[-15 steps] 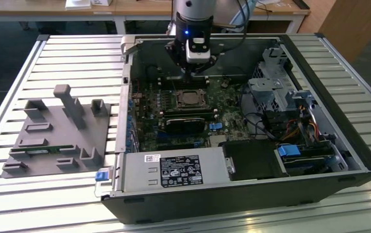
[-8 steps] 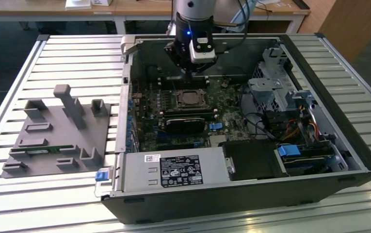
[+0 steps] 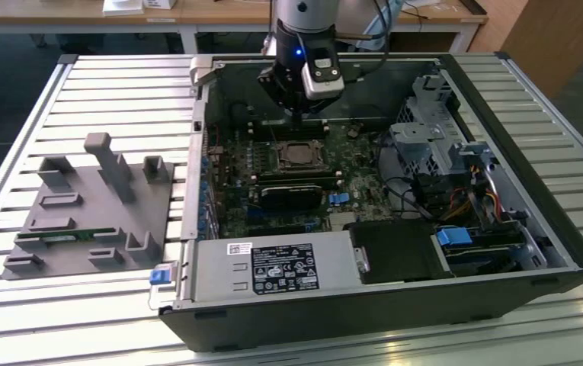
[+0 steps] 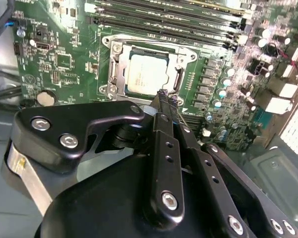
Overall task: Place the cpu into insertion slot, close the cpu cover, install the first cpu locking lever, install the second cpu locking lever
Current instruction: 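Install the first cpu locking lever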
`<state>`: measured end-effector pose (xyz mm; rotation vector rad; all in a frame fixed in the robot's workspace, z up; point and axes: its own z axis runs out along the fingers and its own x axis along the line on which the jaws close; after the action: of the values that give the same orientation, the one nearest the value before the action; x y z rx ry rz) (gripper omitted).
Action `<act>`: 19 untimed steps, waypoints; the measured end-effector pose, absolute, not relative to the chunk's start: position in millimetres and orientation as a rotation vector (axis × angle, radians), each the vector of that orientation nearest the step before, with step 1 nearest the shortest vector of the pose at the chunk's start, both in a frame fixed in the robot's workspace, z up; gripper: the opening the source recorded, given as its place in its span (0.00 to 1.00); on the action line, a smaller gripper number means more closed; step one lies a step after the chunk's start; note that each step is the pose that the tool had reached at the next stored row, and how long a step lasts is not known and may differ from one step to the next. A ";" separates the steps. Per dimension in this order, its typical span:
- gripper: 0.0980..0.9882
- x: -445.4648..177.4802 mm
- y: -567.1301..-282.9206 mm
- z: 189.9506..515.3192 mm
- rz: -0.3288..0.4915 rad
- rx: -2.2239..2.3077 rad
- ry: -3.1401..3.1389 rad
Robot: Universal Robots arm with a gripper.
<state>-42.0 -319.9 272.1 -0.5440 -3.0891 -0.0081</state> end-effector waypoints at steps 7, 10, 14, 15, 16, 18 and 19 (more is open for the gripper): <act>0.01 -42.0 -319.9 272.0 -0.008 -0.378 -3.114; 0.01 -42.0 -319.9 271.9 -0.008 -0.295 -3.122; 0.01 -42.0 -319.9 271.7 -0.007 -0.180 -3.131; 0.01 -42.0 -319.9 271.7 -0.007 -0.152 -3.132; 0.01 -42.0 -319.9 271.6 -0.007 -0.123 -3.134; 0.01 -42.0 -319.9 271.6 -0.007 -0.073 -3.135; 0.01 -42.0 -319.9 271.6 -0.007 -0.055 -3.135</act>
<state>-42.0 -319.9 271.6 -0.0548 -3.1354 -0.0071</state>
